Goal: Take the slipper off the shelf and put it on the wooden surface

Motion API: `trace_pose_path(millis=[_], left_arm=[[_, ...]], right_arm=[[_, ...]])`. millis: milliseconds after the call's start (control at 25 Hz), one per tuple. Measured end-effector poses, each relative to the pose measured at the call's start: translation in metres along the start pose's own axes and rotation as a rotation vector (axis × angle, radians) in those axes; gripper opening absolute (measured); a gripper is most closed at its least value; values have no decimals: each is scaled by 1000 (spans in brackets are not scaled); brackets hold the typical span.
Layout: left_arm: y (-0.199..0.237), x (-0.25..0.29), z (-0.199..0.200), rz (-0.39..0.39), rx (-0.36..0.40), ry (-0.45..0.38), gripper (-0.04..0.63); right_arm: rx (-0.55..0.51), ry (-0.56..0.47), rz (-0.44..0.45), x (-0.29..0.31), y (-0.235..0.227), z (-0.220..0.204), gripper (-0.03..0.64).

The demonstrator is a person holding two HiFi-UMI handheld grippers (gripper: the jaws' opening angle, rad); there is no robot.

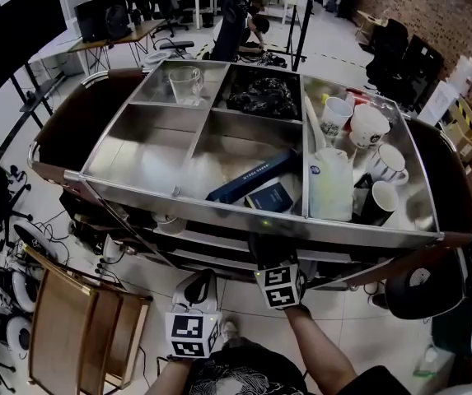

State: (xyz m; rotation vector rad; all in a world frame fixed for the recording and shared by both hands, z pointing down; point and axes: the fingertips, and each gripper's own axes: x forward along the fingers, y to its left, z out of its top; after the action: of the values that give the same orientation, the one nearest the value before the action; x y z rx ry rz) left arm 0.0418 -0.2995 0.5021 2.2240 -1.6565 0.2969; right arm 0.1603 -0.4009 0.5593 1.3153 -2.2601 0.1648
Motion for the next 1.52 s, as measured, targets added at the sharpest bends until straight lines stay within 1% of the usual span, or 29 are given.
trace_pose_path(millis=[40,120,240,280,360,400,480,640,840,1000,1160,1520], left_arm=[[1,0,0,1,-2,0,6],[0,1,1,-1,-2,-3,6],[-1,2,3,-3,-1,-9,6],[-1,3,3,-4,-1,-10,6],[0,4,3,-3,-1,-10,6],[0,4,3,-2,-3,-9,6],[1,3,2,0,-4,-8,6],[2,3,1,4,-5,-6,6],[-2,4,2,2,-10,-8,6],[-1,-1,6,4,-19,-23,6],[6,-17,4,3,-24,-38,6],[34,-71,-9,36,-37,-58,6]], right_arm=[[7,0,2,2,-1,2,65],[17,28,7,9,-2,0,111],[-2,74,-21,18,-6,-3,121],[-11,78,-34,18,-7,-2,107],[-24,76,-49,18,-9,-1,43],[-26,74,-53,18,-9,-1,24],[-26,68,-57,17,-11,-1,14],[-37,49,-52,12,-8,3,11],[-32,25,-24,1,2,6,9],[-54,7,-6,-7,14,12,9],[-65,-11,-9,-15,31,16,9],[-90,-58,17,-42,91,30,9]])
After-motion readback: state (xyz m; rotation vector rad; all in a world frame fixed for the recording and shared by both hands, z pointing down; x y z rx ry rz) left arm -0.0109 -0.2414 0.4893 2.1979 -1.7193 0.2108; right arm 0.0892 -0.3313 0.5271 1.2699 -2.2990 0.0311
